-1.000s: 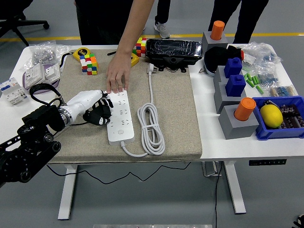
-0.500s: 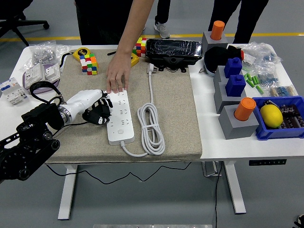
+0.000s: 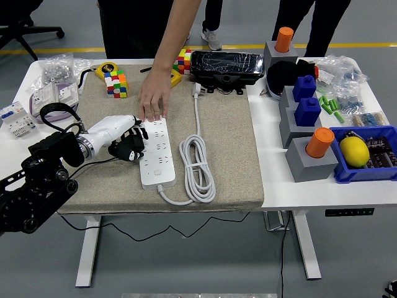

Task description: Pick up the plug,place it near the board,insert it into the board,press the button

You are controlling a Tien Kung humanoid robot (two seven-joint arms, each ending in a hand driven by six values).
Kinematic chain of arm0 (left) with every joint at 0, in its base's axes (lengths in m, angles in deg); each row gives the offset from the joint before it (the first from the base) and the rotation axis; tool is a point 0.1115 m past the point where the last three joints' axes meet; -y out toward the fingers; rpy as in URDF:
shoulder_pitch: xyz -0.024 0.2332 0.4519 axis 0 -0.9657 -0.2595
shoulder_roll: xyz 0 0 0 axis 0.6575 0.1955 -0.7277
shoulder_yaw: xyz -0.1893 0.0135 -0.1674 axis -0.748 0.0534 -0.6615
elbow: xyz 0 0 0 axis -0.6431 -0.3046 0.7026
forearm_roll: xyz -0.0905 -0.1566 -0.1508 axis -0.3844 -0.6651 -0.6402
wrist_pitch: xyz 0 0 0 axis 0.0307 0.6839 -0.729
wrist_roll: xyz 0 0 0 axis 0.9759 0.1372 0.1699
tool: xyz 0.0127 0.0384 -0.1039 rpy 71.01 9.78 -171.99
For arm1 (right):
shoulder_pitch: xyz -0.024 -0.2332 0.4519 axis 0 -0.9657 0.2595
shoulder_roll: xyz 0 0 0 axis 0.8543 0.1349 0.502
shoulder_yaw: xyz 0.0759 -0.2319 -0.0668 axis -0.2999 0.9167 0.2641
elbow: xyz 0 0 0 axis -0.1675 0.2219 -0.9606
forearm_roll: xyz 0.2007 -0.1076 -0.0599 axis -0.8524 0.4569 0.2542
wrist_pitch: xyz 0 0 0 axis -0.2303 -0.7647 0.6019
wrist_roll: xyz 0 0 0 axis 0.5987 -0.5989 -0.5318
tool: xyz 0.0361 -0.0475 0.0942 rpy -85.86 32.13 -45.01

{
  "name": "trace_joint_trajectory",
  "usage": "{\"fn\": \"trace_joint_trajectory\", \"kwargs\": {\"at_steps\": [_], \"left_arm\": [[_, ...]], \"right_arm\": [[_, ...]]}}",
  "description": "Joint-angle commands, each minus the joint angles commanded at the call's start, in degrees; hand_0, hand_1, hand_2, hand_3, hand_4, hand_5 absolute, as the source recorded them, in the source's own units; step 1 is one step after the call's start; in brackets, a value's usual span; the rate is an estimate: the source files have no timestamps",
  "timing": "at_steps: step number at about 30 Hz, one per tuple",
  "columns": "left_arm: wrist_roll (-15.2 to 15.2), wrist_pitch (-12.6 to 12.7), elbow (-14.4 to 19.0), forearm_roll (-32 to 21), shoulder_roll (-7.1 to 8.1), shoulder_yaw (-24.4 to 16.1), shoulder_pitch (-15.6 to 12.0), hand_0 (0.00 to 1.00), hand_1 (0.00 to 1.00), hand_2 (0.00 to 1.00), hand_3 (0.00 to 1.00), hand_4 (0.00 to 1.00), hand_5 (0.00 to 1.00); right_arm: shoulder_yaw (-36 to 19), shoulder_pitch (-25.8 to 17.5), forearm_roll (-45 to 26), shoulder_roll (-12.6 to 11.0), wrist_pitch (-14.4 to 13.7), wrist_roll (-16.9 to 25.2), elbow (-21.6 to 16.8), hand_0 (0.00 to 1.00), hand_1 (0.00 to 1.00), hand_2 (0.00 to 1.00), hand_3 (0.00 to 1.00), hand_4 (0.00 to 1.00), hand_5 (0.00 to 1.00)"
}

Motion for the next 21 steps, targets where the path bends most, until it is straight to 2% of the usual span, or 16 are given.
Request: {"fn": "trace_joint_trajectory", "kwargs": {"at_steps": [13,21], "left_arm": [[-0.3,-1.4,0.7,-0.9,1.52,2.4,1.2,0.397,0.564,0.509,0.567,0.653,0.002],[-0.3,-1.6,0.6,-1.5,1.69,3.5,1.9,0.398,0.565,0.512,0.566,0.654,0.002]], "right_arm": [[-0.2,0.1,0.1,0.0,0.0,0.2,0.0,0.780,0.721,0.719,0.753,0.998,0.920],[-0.3,0.2,0.0,0.0,0.1,0.3,0.0,0.781,0.721,0.717,0.752,0.998,0.920]]}}
